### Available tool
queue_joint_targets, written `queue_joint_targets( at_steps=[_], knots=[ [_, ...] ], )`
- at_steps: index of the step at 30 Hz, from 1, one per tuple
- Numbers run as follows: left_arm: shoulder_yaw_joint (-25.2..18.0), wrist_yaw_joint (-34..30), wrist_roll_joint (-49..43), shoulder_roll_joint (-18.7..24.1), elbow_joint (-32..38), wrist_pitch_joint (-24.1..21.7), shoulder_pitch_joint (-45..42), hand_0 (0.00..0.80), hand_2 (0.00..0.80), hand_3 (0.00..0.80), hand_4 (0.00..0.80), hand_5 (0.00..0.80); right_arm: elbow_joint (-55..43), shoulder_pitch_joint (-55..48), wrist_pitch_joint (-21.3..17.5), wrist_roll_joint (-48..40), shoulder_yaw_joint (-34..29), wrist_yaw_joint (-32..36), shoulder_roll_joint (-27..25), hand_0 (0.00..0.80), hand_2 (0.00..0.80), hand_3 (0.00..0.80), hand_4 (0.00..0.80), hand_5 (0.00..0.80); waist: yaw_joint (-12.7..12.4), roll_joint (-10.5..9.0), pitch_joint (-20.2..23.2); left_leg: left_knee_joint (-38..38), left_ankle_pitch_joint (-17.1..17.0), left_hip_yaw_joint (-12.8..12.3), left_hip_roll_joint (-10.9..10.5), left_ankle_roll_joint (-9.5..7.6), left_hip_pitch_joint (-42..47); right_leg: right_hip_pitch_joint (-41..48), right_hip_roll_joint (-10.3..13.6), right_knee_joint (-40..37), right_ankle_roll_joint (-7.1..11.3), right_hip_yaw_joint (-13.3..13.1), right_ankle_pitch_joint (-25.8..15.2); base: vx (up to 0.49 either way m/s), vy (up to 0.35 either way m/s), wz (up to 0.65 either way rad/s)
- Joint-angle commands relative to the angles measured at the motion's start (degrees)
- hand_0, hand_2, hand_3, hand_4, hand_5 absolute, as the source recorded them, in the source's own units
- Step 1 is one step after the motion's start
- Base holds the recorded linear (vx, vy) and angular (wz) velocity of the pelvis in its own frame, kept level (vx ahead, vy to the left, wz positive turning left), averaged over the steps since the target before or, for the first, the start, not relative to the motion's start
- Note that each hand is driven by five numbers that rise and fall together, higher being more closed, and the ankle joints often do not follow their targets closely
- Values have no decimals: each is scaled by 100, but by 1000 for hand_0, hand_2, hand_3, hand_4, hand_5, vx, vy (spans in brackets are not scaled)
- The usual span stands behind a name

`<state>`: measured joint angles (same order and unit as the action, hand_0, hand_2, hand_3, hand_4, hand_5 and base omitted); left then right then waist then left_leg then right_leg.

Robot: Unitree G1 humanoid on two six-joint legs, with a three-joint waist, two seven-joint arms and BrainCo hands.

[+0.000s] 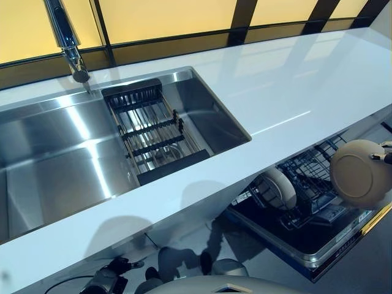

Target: Take plates into dishwasher

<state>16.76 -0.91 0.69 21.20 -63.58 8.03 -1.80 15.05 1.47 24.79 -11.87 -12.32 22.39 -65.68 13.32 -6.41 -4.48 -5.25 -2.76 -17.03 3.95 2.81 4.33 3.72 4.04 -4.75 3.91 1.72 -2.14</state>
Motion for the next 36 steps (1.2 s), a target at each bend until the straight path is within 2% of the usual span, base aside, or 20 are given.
queue_joint_targets(
  at_steps=[1, 16, 24, 36],
  knots=[
    [-51, 39, -229, 242, -88, -171, 512, 0, 0, 0, 0, 0, 42, 577, -455, 371, 19, -141, 92, 800, 800, 800, 800, 800, -162, 71, 44, 189, 563, 35, 109, -181, 275, -503, 16, 526, 530, 36, -132, 0, 0, 0],
    [-64, 5, -339, 189, -35, -105, 510, 0, 0, 0, 0, 0, 68, 1020, -605, 688, 834, -533, 845, 800, 800, 800, 800, 800, -355, 202, -5, 152, 535, 161, 51, -140, 278, -405, 97, 462, 497, 204, -98, 0, 0, 0],
    [-12, -9, -359, 128, 64, -115, 483, 0, 0, 0, 0, 0, 505, 1409, -756, 1028, 1383, -761, 1247, 800, 800, 800, 800, 800, -500, 267, -27, 143, 525, 217, 31, -114, 278, -342, 159, 405, 493, 329, -95, 0, -3, 2],
    [62, 0, -360, 125, 132, -81, 456, 0, 0, 0, 0, 0, 1397, 1897, -653, 1184, 2026, -942, 1562, 800, 800, 800, 800, 800, -728, 375, -46, 129, 500, 325, 17, -66, 260, -237, 231, 333, 476, 516, -87, 0, -8, 4]
  ],
)
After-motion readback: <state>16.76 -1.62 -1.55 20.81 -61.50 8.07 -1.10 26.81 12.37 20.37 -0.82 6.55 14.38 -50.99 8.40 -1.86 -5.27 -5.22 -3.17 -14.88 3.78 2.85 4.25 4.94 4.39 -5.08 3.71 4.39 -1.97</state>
